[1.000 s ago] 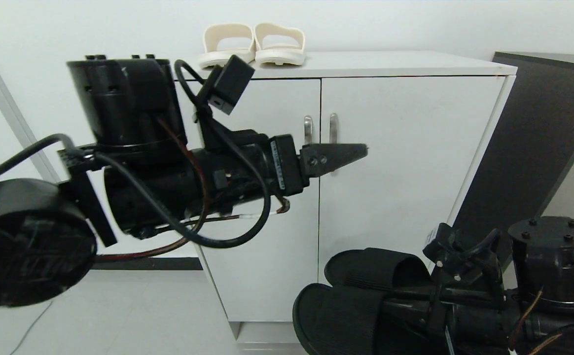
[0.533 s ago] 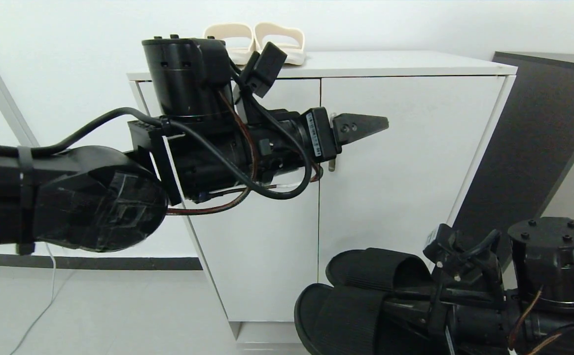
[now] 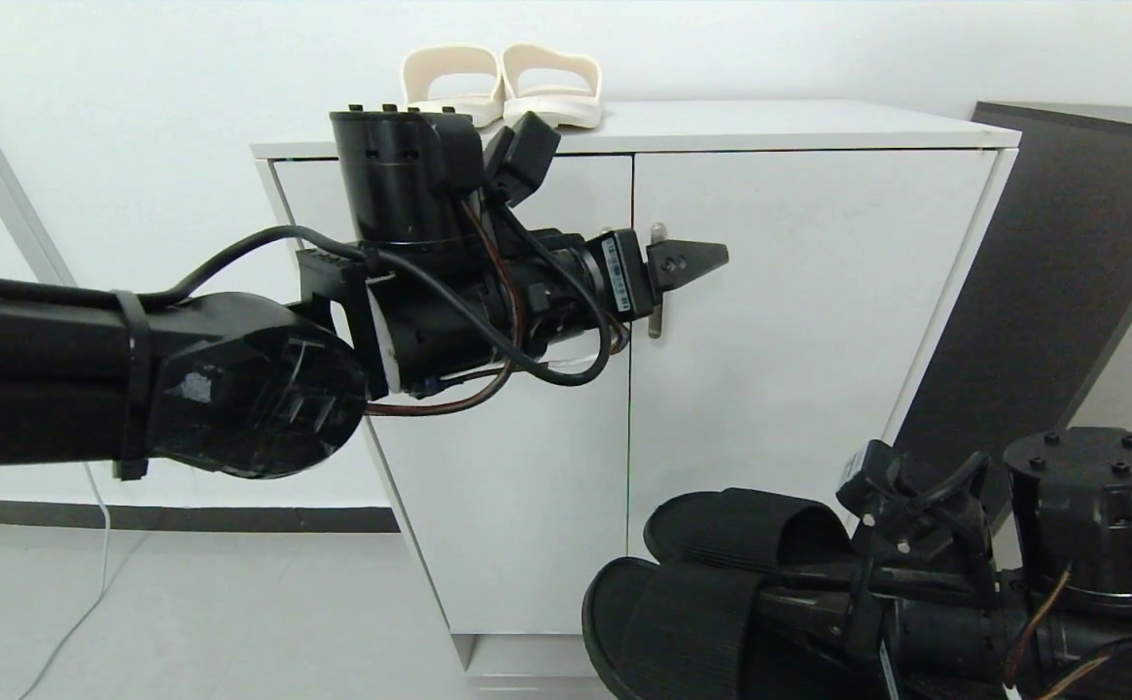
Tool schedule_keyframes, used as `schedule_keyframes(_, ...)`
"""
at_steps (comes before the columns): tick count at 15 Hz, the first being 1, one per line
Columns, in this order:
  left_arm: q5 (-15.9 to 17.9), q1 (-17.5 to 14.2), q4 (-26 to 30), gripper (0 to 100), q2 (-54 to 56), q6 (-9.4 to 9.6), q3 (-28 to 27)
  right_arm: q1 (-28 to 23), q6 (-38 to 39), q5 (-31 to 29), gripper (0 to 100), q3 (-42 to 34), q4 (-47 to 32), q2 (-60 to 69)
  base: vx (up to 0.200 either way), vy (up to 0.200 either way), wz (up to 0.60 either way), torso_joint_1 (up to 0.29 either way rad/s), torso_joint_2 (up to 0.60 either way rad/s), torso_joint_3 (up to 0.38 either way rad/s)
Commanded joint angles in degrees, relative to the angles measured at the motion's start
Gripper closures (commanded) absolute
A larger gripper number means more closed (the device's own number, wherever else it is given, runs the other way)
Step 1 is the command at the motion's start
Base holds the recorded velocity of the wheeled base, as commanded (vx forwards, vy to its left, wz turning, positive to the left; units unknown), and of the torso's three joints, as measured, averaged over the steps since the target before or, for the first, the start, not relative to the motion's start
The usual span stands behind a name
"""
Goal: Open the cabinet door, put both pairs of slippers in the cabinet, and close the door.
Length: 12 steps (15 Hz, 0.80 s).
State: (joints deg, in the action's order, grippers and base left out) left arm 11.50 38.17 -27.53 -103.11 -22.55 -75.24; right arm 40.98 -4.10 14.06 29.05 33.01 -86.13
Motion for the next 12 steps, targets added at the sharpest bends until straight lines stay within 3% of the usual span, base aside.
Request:
schedule_keyframes(1, 0.02, -0.99, 0.02, 0, -2.01, -0.04, -2.02, 0.06, -0.03, 0.09, 100, -0.05, 0.03, 0.26, 0.0, 0.0, 0.0, 0.0, 0.0, 0.0)
schedule_keyframes(8, -1.48, -1.17, 1.69, 0, -9.39, -0.04, -9.66, 0.06, -0.12, 0.09, 100, -0.84, 1.09, -0.01, 0.0, 0.0, 0.0, 0.0, 0.0, 0.0)
schedule_keyframes(12, -1.48, -1.17, 1.77, 0, -9.66, -0.39, -10.45, 0.06, -0.12, 0.09, 100, -0.84, 1.09, -0.27, 0.0, 0.0, 0.0, 0.0, 0.0, 0.0)
